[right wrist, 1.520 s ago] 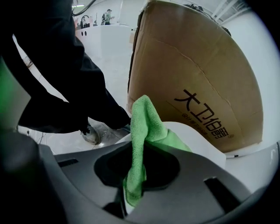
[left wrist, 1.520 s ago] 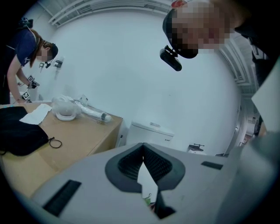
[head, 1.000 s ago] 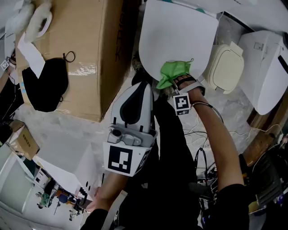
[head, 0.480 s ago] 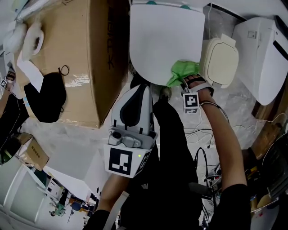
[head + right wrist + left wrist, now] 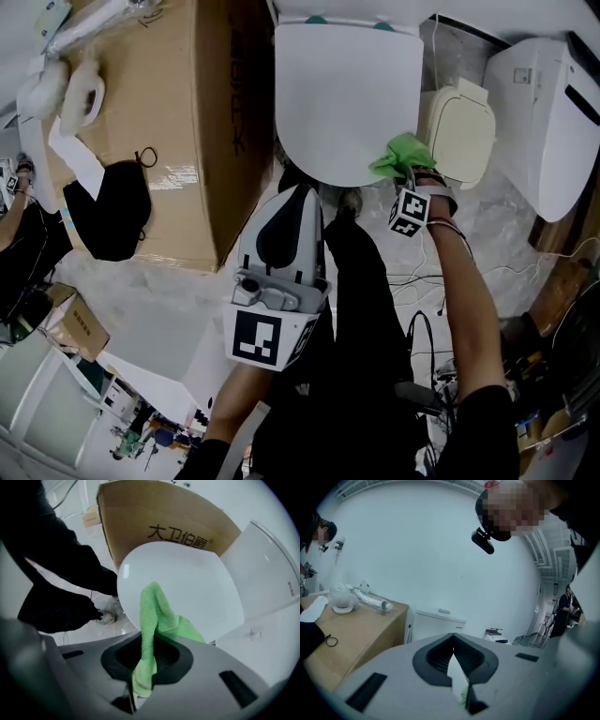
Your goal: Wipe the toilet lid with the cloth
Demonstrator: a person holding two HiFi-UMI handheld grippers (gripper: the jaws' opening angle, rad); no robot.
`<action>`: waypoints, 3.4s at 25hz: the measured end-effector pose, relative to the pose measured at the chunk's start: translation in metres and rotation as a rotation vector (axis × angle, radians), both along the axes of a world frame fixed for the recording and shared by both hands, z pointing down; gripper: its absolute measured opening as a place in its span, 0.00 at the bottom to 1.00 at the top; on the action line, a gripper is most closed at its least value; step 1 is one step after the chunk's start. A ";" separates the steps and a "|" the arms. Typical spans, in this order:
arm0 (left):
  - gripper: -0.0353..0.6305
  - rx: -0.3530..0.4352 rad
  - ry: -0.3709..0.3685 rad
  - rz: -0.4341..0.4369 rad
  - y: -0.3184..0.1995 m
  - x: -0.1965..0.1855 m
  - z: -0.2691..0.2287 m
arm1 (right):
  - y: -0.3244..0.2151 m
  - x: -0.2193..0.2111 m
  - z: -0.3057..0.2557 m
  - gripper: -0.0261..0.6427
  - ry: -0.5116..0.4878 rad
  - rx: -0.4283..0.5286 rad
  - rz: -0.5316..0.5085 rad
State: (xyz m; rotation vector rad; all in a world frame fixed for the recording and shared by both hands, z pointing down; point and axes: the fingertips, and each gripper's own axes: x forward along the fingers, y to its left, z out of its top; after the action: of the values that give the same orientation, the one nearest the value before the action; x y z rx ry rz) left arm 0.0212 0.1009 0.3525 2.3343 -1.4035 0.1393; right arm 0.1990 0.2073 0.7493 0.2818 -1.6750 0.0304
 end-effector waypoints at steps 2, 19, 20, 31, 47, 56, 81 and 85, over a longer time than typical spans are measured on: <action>0.07 0.008 0.006 -0.005 -0.004 -0.003 -0.004 | -0.011 0.010 -0.008 0.13 -0.043 -0.021 0.171; 0.07 0.036 0.025 -0.001 -0.069 -0.050 -0.005 | -0.217 -0.048 -0.131 0.13 -0.491 0.231 0.867; 0.07 0.027 0.025 -0.002 -0.073 -0.053 -0.002 | -0.227 -0.054 -0.130 0.13 -0.487 0.235 0.860; 0.07 -0.040 0.030 0.031 -0.121 -0.082 0.013 | -0.301 -0.116 -0.085 0.13 -0.301 0.238 0.619; 0.07 -0.042 0.019 0.024 -0.162 -0.109 0.020 | -0.293 -0.151 -0.021 0.12 -0.043 0.132 0.269; 0.07 -0.039 0.027 0.002 -0.152 -0.107 0.021 | -0.262 -0.165 -0.015 0.12 0.088 0.116 0.001; 0.07 -0.026 0.047 -0.020 -0.105 -0.097 0.008 | -0.074 -0.194 -0.001 0.12 0.040 -0.117 -0.118; 0.07 -0.026 0.042 -0.003 -0.108 -0.095 0.005 | -0.105 -0.186 -0.025 0.12 -0.114 -0.107 0.094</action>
State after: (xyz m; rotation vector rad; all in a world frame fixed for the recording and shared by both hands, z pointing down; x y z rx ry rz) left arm -0.0742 -0.0074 0.3580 2.3001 -1.3772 0.1063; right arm 0.0130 0.1025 0.7247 0.2820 -1.7651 0.2091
